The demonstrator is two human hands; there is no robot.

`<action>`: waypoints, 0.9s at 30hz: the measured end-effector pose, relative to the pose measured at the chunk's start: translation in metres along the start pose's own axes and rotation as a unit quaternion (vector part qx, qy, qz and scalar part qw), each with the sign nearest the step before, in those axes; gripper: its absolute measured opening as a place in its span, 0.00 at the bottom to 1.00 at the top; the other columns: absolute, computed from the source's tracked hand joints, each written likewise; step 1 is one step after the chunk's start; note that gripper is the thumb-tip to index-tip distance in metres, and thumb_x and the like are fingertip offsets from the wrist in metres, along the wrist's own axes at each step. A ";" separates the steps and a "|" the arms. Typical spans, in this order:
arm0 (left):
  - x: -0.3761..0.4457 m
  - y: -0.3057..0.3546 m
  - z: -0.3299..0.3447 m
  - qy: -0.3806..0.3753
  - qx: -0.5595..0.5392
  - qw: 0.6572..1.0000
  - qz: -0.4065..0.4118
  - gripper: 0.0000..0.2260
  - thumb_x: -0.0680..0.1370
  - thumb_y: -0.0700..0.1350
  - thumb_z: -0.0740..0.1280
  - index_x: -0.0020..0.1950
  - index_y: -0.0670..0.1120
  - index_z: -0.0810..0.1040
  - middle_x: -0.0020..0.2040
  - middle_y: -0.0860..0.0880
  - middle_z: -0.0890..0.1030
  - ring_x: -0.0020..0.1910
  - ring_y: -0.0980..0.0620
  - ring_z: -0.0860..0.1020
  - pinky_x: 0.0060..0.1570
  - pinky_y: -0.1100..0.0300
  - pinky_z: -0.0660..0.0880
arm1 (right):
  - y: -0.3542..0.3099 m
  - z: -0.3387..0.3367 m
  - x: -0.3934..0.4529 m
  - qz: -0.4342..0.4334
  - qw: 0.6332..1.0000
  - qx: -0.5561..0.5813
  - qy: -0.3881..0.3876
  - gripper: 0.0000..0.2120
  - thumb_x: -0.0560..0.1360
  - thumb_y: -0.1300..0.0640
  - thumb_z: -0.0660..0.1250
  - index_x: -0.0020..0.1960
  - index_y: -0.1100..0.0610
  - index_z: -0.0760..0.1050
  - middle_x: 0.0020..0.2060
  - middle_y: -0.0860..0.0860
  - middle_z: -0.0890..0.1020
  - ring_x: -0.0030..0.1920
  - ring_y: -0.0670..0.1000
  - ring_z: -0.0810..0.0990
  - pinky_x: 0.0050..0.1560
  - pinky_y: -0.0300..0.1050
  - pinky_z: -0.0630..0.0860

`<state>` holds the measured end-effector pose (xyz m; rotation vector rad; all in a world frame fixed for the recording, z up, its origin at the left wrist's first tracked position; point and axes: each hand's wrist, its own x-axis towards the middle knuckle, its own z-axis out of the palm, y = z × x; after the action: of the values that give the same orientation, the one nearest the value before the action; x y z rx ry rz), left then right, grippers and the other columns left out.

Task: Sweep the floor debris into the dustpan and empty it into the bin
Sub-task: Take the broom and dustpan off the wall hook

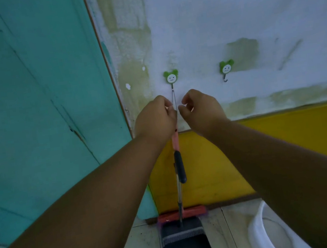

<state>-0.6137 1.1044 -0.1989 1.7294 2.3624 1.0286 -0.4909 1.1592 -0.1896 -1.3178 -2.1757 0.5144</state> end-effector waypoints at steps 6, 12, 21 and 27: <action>0.011 -0.011 0.007 -0.003 -0.008 1.000 -0.007 0.12 0.81 0.49 0.61 0.61 0.46 0.76 0.52 0.47 0.81 0.51 0.47 0.79 0.43 0.57 0.70 | -0.001 0.014 0.010 -0.016 1.000 0.004 0.004 0.07 0.78 0.52 0.63 0.53 0.54 0.74 0.43 0.49 0.81 0.44 0.51 0.79 0.44 0.46 0.77; 0.015 -0.016 0.010 -0.016 -0.013 1.000 -0.015 0.10 0.81 0.48 0.62 0.58 0.48 0.79 0.49 0.48 0.83 0.48 0.48 0.80 0.44 0.57 0.73 | 0.001 0.019 0.018 -0.034 0.999 -0.008 -0.003 0.05 0.78 0.54 0.63 0.49 0.55 0.74 0.41 0.51 0.80 0.42 0.53 0.78 0.42 0.47 0.77; 0.024 -0.009 0.018 -0.015 0.009 0.999 -0.036 0.06 0.79 0.49 0.63 0.49 0.50 0.79 0.41 0.51 0.80 0.42 0.50 0.78 0.39 0.58 0.69 | 0.007 0.024 0.024 -0.021 0.999 0.003 -0.035 0.06 0.77 0.54 0.62 0.47 0.56 0.75 0.39 0.52 0.80 0.41 0.55 0.78 0.41 0.49 0.76; 0.023 -0.005 0.021 0.015 -0.005 0.999 -0.041 0.06 0.78 0.50 0.65 0.48 0.49 0.81 0.42 0.51 0.82 0.42 0.49 0.79 0.40 0.56 0.73 | 0.011 0.028 0.026 -0.029 0.999 0.000 -0.020 0.07 0.78 0.54 0.61 0.46 0.57 0.74 0.36 0.51 0.77 0.40 0.56 0.76 0.38 0.47 0.72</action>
<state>-0.6182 1.1337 -0.2099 1.6100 2.4182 1.0598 -0.5098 1.1861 -0.2113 -1.2511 -2.2390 0.5240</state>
